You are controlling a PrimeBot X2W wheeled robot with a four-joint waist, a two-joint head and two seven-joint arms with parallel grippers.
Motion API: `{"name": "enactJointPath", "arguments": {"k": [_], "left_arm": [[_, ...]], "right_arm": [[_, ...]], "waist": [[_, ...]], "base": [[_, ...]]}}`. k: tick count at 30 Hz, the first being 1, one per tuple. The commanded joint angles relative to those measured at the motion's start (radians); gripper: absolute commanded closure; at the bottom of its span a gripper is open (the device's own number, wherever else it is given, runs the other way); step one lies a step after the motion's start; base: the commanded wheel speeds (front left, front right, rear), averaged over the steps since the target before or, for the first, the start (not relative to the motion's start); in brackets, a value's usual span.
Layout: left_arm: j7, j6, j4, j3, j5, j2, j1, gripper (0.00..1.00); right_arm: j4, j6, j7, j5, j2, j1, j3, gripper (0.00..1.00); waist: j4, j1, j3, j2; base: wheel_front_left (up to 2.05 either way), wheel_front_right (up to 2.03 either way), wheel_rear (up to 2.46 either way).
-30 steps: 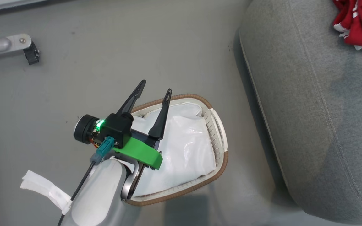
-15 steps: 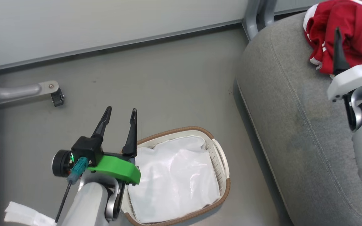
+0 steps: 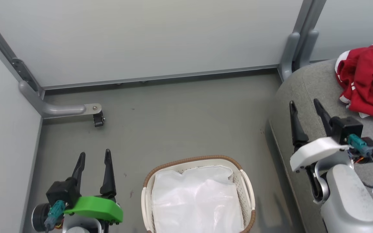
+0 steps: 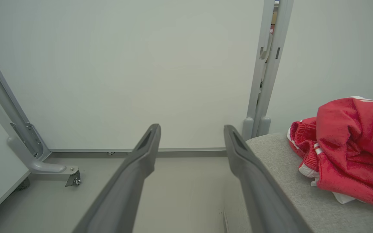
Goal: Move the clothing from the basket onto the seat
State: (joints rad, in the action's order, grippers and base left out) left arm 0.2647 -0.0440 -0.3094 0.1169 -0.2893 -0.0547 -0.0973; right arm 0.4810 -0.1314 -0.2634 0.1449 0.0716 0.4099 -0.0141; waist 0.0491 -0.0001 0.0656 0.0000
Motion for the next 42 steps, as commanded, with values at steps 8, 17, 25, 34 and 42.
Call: {"name": "enactJointPath", "arguments": {"k": [8,17,25,34,42], "left_arm": [[-0.001,-0.006,0.026,-0.041,0.003,0.003,0.119,0.0],[-0.001,0.006,0.029,-0.026,-0.017,0.004,0.172,0.0],[-0.001,0.011,0.027,-0.012,-0.026,0.004,0.175,0.0],[-0.001,0.003,0.016,-0.005,-0.029,0.004,0.166,0.0],[-0.001,0.005,0.01,-0.006,-0.036,0.005,0.164,1.0]], "right_arm": [[-0.094,0.001,-0.002,0.079,-0.019,-0.181,0.011,0.0],[-0.146,0.001,-0.002,0.064,-0.019,-0.297,0.037,0.0],[-0.141,0.001,-0.002,0.074,-0.019,-0.327,0.058,0.0],[-0.136,0.001,-0.002,0.074,-0.019,-0.324,0.066,0.0],[-0.122,0.0,0.002,0.071,-0.026,-0.32,0.068,1.0]], "waist": [[0.032,0.0001,-0.063,0.0],[0.013,0.0001,-0.082,0.0],[0.004,0.0001,-0.092,0.0],[0.004,0.0001,-0.094,0.0],[0.006,0.0001,-0.092,0.0]], "base": [[0.0,0.0,0.0],[0.0,0.0,0.0],[0.0,0.0,0.0],[0.0,0.0,0.0],[0.0,0.0,0.0]]}}
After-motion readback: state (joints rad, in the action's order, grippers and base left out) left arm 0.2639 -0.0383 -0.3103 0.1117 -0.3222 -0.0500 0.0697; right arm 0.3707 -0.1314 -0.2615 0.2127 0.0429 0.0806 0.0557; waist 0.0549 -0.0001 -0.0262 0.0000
